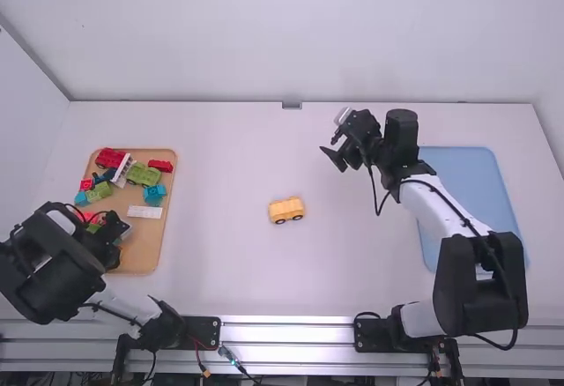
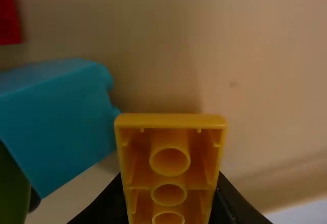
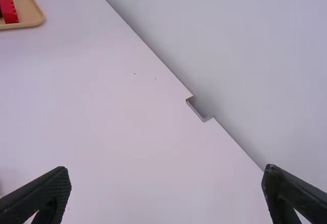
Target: Assemble lego blocks to make yellow taxi
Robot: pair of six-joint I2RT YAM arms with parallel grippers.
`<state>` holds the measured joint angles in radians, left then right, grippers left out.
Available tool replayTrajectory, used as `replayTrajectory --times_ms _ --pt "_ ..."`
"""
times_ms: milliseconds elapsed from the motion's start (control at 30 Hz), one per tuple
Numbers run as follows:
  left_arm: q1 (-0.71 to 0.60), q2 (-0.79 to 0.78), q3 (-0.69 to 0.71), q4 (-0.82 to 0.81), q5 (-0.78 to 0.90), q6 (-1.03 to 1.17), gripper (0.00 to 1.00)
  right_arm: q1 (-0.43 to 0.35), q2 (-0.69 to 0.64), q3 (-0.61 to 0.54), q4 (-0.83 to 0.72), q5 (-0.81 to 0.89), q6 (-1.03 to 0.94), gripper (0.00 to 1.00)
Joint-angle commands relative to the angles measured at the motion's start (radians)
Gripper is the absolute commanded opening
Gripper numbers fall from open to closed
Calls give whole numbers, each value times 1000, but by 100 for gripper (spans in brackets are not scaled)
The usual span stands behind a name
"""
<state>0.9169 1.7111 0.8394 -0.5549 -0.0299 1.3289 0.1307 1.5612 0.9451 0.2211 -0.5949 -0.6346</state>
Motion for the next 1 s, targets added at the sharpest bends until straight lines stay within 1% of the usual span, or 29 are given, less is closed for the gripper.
replayTrajectory --times_ms 0,133,233,300,533,633,867,967 --pt "-16 10 -19 5 14 3 29 -1 -16 30 -1 -2 10 99" --pt "-40 10 -19 37 40 3 29 -1 -16 30 -1 -3 10 99" --pt "-75 10 -19 53 87 3 30 -1 -16 30 -1 -3 10 99" --pt "-109 10 -19 64 117 3 29 -1 -16 30 -1 -3 10 99" --pt "-215 10 -11 64 117 1 28 0 -16 30 0 -12 10 99" --pt "-269 10 14 52 119 -41 28 12 -16 30 2 -13 10 99" --pt "-443 10 129 30 128 -190 25 55 -16 30 11 -9 8 99" --pt "-501 10 166 29 128 -225 27 53 -16 30 11 -10 7 99"
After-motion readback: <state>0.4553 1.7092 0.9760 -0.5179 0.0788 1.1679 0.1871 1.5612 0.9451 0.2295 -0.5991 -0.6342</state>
